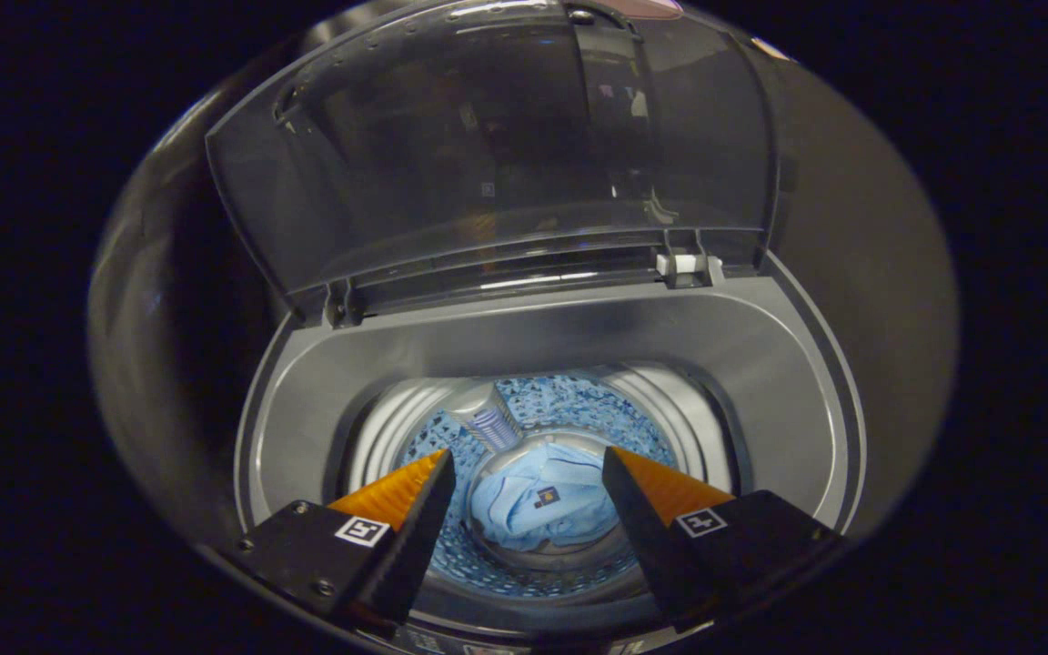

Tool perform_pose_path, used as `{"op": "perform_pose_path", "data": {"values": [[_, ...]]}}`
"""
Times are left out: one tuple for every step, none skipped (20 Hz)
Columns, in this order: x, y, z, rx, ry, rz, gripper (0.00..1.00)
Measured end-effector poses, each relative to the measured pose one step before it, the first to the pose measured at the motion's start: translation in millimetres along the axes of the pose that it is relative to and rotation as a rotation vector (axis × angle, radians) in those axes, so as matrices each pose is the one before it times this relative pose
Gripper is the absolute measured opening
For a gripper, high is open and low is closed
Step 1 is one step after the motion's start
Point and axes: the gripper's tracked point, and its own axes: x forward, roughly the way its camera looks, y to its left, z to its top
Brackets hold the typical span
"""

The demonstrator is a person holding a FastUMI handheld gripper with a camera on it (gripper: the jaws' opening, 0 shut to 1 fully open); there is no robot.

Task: Put the clothes into the washing machine and then close the washing machine lid.

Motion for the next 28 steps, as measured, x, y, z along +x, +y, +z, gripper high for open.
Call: {"op": "perform_pose_path", "data": {"values": [[-6.40,5.00,5.93,0.00720,-0.01249,0.01175,0.98],[-8.32,1.73,8.88,-0.00391,-0.01286,-0.00310,0.98],[-7.43,-0.13,9.35,-0.01095,-0.01752,-0.00929,0.98],[-10.27,1.83,12.13,-0.01572,-0.02460,0.00083,0.98],[-9.62,3.90,13.68,-0.01832,-0.02913,0.00062,0.98],[-10.05,0.44,15.37,-0.02300,-0.03474,-0.00687,0.98],[-9.17,3.02,16.59,-0.02155,-0.03534,-0.00490,0.98],[-7.99,2.83,16.90,-0.02129,-0.03042,-0.00100,0.98],[-7.77,3.16,15.67,-0.02451,-0.03811,-0.00489,0.98],[-3.94,2.85,14.41,-0.03904,-0.02323,-0.00313,0.98],[-8.33,1.29,11.80,-0.02272,-0.00555,0.00149,0.97],[-6.13,1.60,16.76,-0.00680,-0.02170,-0.00564,0.98],[-3.09,1.74,16.51,-0.00663,-0.02971,-0.00011,0.98],[-1.96,3.52,18.97,0.01097,-0.03034,0.00833,0.98],[-1.58,2.29,16.92,0.01681,-0.03634,0.01152,0.98],[-0.63,1.53,19.77,0.01973,-0.04653,0.00485,0.97],[4.05,-0.54,19.93,0.00171,-0.05283,-0.00469,0.97],[3.66,-2.17,17.95,-0.00666,-0.04552,-0.00490,0.97],[7.35,-4.27,17.52,-0.02054,-0.05089,-0.00767,0.96],[7.44,-7.08,16.95,-0.02432,-0.05478,-0.01842,0.96],[2.64,-1.19,9.73,-0.01834,-0.05078,-0.00764,0.96],[8.44,-1.98,7.23,-0.01463,-0.02705,0.00037,0.96],[3.98,-4.82,1.94,-0.00842,-0.01280,-0.01928,0.96],[5.07,-3.44,1.21,0.00364,-0.00015,-0.01868,0.96],[6.37,-2.30,-2.84,0.00596,0.00364,-0.01721,0.95],[5.00,-1.62,-1.16,0.00422,0.00039,-0.01939,0.95],[2.34,-1.41,0.35,-0.00323,0.01049,-0.01465,0.96],[3.68,0.67,0.57,-0.00681,-0.00608,-0.00591,0.96]]}}
